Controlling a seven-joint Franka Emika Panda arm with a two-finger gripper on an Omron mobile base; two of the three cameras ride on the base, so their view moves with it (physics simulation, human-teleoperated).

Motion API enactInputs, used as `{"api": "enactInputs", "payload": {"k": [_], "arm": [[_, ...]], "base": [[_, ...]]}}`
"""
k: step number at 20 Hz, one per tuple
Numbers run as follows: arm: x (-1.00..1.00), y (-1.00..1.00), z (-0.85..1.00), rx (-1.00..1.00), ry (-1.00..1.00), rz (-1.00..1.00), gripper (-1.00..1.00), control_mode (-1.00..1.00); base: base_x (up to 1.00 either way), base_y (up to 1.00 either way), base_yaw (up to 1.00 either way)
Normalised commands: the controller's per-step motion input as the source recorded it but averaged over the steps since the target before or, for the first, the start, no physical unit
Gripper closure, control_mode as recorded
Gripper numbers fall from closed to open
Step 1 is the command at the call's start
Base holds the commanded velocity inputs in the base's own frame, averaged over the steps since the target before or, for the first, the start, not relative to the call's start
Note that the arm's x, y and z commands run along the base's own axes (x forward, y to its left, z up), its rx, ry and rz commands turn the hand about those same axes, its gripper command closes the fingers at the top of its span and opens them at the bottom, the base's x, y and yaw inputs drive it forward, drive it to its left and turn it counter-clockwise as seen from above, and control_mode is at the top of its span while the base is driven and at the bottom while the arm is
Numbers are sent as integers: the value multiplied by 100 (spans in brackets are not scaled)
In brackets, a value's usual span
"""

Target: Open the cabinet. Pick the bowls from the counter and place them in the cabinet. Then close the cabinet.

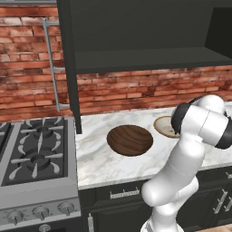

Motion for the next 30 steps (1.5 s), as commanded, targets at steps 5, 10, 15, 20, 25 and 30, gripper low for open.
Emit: {"api": "enactInputs", "payload": {"k": [5,10,15,20,25,30], "arm": [[20,-2,-13,0,0,0,-100,-100],[21,0,-15,0,0,0,-100,-100],[21,0,-19,0,0,0,-100,-100],[19,0,-20,1,0,0,-100,-100],[18,0,-16,0,0,0,-100,-100],[13,30,-12,0,0,-1,100,-100]], "base": [[0,0,0],[0,0,0],[0,0,0],[0,0,0],[0,0,0],[0,0,0]]}}
